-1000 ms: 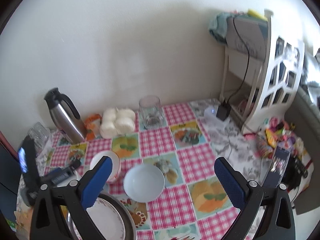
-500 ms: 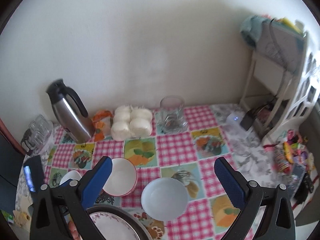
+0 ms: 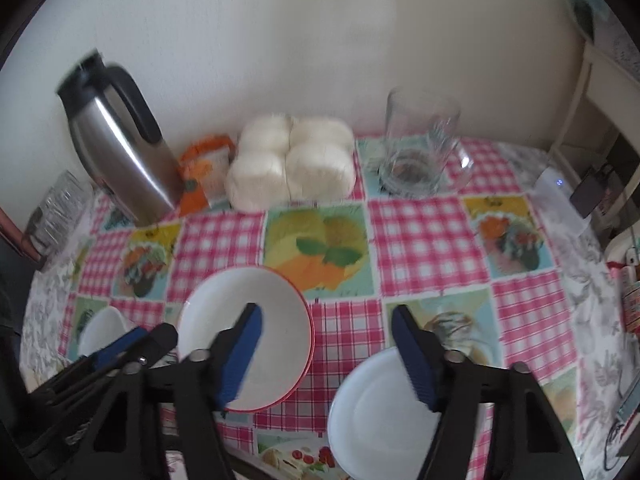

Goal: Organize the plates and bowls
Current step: 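Close the right gripper on the red-rimmed white bowl's rim, then lift the red-rimmed bowl with the right gripper and carry it to the tray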

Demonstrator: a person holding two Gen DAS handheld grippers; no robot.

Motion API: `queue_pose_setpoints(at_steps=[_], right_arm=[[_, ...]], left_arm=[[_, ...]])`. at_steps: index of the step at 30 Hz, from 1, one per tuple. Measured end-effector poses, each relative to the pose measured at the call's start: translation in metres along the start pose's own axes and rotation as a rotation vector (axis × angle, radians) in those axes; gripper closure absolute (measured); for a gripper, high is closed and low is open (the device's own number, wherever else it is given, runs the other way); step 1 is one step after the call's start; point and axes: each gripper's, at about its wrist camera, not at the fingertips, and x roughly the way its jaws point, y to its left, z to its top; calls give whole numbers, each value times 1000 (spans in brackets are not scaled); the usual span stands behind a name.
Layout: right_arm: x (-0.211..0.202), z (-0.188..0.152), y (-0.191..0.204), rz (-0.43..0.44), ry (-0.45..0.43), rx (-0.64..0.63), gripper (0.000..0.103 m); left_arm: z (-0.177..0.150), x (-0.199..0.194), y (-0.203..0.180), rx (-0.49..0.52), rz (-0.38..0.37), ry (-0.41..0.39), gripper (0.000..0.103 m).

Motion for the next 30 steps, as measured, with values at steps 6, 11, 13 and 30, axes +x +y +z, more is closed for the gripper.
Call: queue_pose_setpoints(at_steps=[6,11,13,30], right_arm=[[28,-5,7,-9,42,-33,71],[46,-6,11,-14,74,-54,84],[52,-7,12,-16,89,-58,86],[63,-10,15,1,118,-41,90]], left_arm=[[-1,19,-6,17,5,30,77],[-4,31,-5,25,23,52,88],[-4,33,-5,26,23,55,91],[-4,39,-3,28,-2,59,91]])
